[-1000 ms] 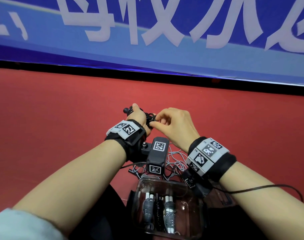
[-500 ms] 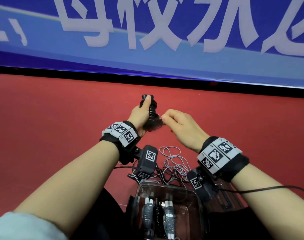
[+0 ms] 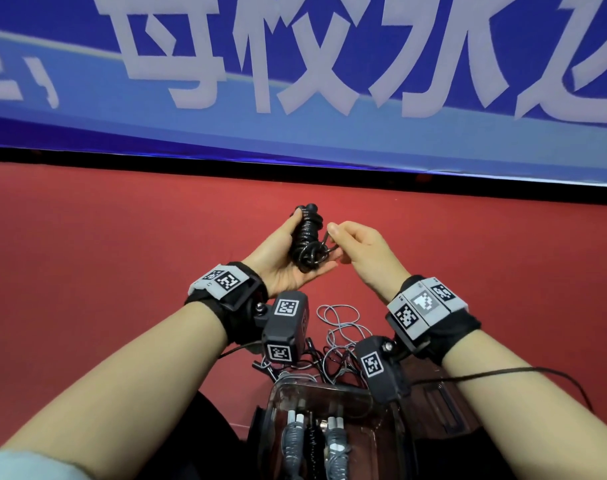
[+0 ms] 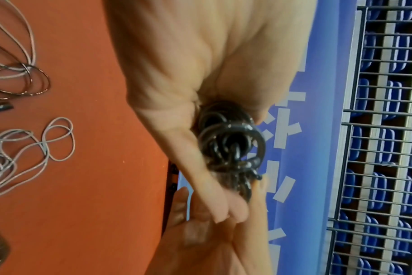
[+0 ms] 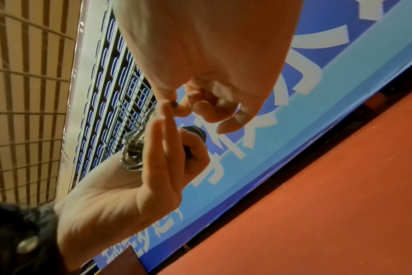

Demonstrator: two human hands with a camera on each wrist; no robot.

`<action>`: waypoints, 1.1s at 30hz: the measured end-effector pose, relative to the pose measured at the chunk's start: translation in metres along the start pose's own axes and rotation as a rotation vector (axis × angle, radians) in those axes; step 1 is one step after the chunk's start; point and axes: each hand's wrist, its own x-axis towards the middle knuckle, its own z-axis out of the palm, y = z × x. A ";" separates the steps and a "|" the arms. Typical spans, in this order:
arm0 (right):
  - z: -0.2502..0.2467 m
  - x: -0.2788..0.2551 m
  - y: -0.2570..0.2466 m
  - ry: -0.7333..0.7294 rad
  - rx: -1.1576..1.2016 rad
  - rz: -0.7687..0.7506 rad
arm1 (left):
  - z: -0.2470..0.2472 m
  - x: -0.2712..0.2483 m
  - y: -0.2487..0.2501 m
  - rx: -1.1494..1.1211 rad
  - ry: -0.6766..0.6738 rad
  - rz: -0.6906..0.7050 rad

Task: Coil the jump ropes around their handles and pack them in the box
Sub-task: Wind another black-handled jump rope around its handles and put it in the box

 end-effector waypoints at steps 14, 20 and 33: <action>0.010 -0.025 -0.015 0.157 -0.300 -0.406 | 0.000 0.022 -0.003 0.111 0.392 0.442; 0.006 -0.027 -0.019 0.142 -0.388 -0.417 | -0.001 0.018 -0.004 0.107 0.351 0.386; -0.021 -0.003 0.016 0.053 -0.098 0.080 | 0.013 -0.002 -0.018 0.295 0.133 0.178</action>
